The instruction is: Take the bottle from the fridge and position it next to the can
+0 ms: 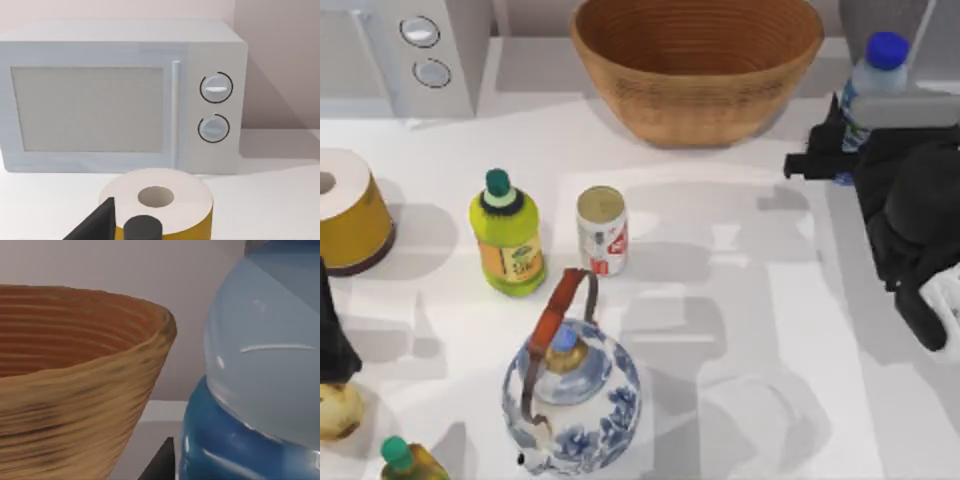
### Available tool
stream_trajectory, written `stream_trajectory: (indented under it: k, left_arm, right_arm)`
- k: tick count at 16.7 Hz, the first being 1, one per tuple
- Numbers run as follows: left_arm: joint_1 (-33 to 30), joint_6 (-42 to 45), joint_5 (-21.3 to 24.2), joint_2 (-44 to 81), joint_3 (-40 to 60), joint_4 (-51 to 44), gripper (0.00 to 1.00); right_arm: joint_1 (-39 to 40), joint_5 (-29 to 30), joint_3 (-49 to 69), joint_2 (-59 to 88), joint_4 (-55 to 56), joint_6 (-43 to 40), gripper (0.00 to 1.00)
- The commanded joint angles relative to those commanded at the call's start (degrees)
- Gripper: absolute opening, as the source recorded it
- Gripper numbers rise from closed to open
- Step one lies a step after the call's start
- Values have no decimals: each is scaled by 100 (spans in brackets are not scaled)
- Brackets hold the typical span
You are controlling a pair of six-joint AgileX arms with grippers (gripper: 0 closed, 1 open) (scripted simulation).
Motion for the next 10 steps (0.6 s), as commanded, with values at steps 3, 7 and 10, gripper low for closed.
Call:
stream_trajectory:
  k: [3, 7, 10]
  left_arm:
    - [0, 0, 0, 0, 0, 0, 100]
    - [0, 0, 0, 0, 0, 0, 100]
    - [0, 0, 0, 0, 0, 0, 100]
  right_arm:
    - [1243, 1225, -76, 202, 312, -2, 0]
    - [2071, 2050, -160, 273, 512, -4, 0]
    - [2132, 2111, -169, 275, 526, -4, 0]
